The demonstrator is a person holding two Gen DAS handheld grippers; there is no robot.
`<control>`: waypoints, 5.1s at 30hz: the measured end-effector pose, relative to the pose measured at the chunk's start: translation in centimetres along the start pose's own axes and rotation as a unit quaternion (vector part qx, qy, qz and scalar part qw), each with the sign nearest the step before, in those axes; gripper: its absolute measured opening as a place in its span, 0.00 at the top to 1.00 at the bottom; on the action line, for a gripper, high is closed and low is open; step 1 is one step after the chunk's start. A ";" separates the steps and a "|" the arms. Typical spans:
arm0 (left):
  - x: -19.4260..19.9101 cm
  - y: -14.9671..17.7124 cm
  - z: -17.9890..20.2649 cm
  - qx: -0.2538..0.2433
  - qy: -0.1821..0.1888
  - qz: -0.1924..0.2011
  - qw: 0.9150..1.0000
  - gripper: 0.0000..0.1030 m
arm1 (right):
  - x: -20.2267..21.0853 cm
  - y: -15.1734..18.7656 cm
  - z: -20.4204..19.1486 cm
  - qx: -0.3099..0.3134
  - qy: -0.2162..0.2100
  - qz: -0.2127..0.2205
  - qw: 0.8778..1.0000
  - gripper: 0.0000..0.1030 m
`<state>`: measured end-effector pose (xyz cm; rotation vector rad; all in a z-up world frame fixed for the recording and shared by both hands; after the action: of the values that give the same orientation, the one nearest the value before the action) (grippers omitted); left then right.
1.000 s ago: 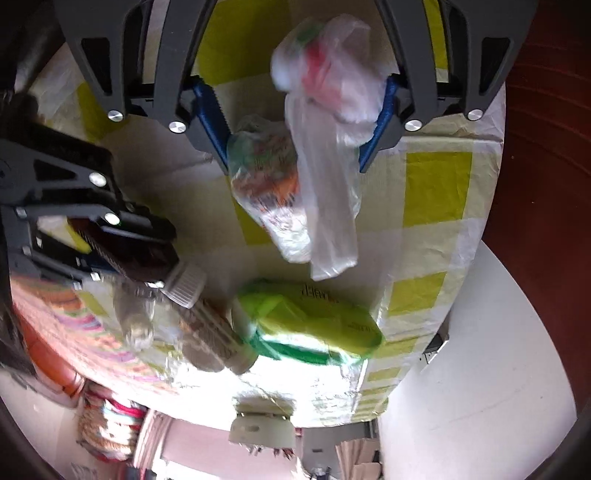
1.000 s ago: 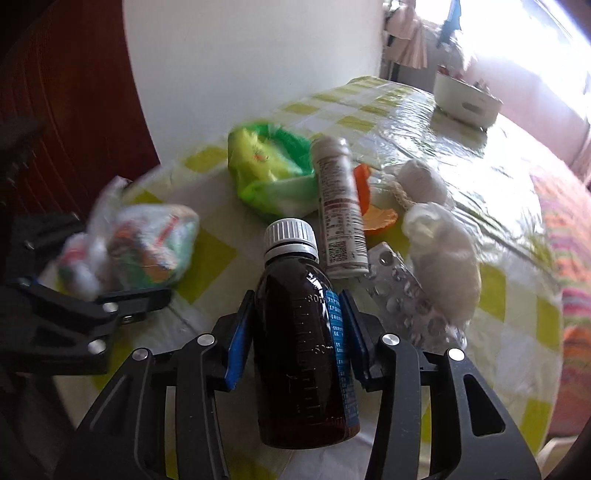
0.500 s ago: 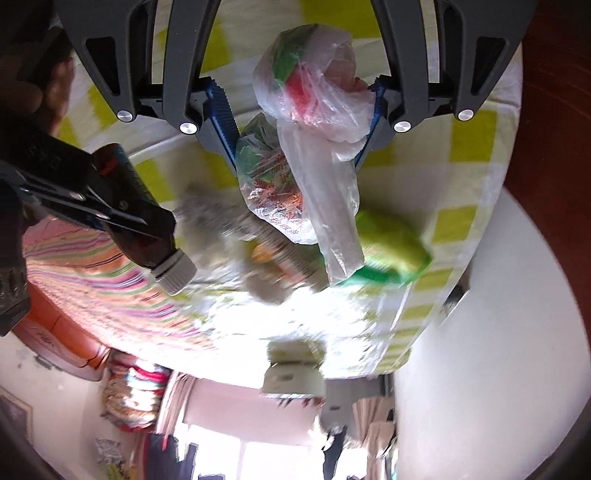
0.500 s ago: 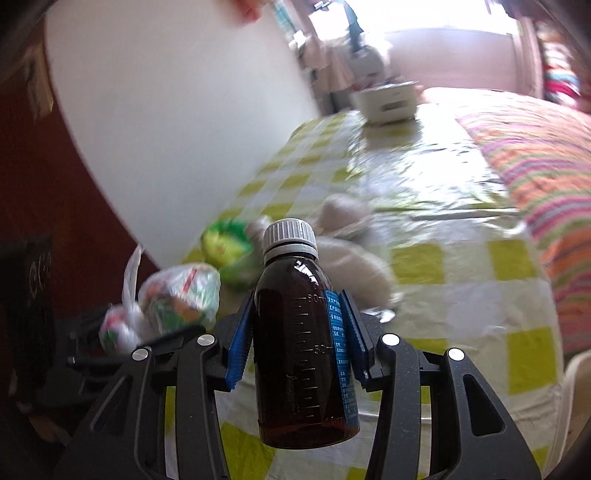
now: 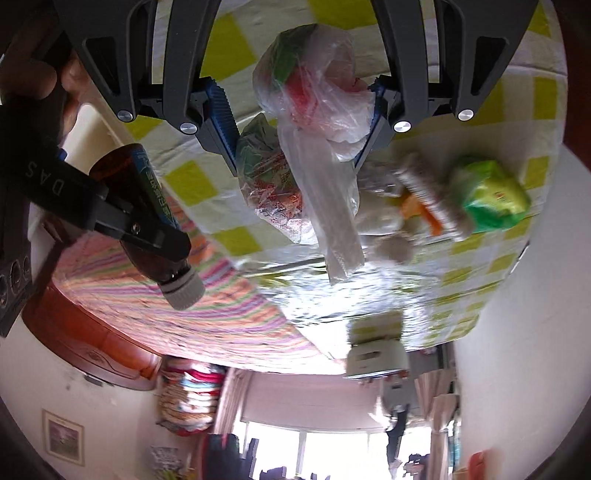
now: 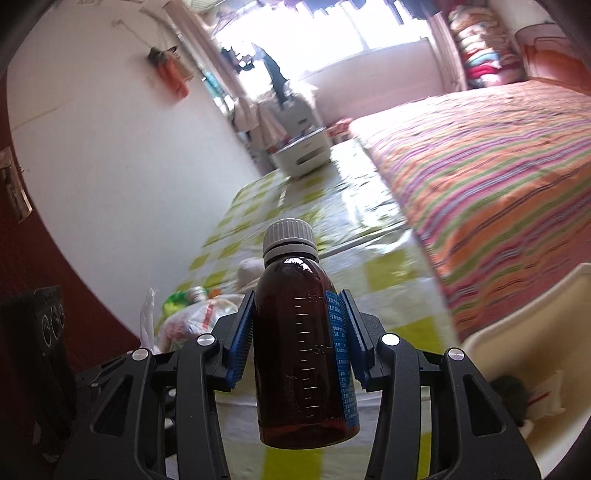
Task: Collect trash
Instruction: 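Carry the bags and bottle over the cream bin and open both grippers to drop them, then move both open grippers back over the table toward the remaining items, then grasp the white cloth bundle with the right gripper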
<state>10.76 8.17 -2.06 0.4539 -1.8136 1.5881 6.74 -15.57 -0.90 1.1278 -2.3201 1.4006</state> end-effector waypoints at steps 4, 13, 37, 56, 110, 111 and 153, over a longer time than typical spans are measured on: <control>-1.0 -0.5 2.7 -0.021 0.013 -0.005 1.000 0.47 | 2.0 -0.9 2.5 -0.016 0.020 0.028 0.999 0.58; -2.9 -1.3 8.5 -0.065 0.043 -0.013 0.997 0.47 | 6.6 -2.1 8.1 -0.024 0.098 0.089 0.991 0.58; -4.7 -2.1 19.5 -0.132 0.103 -0.018 0.986 0.47 | 11.9 -1.5 18.1 -0.081 0.222 0.125 0.964 0.56; -6.2 -1.8 22.1 -0.150 0.119 -0.034 0.981 0.47 | 15.5 -1.9 19.3 -0.138 0.195 0.207 0.949 0.38; -2.0 0.0 2.0 -0.063 -0.068 -0.016 0.996 0.31 | 2.1 -2.6 6.4 -0.017 0.151 0.119 0.981 0.30; -1.8 0.2 0.9 -0.052 -0.074 -0.017 0.996 0.31 | 1.4 -2.4 5.7 -0.010 0.147 0.113 0.983 0.30; -3.6 5.5 -26.1 0.273 -0.116 -0.069 0.952 0.31 | -20.3 3.4 -7.6 0.180 0.043 -0.160 0.970 0.38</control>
<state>16.46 33.89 -7.81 1.0337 -1.4366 1.9958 16.81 1.81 -9.80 1.4284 -1.7650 1.7372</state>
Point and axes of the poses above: each gripper's, at about its wrist camera, not at the fingertips, and x roughly against the way its jaws point, z to its right, y to its underside, the point moved 2 cm from there along -x, roughly the way its jaws point, and after that the axes turned 8 degrees about -x, right-handed, at the moved point
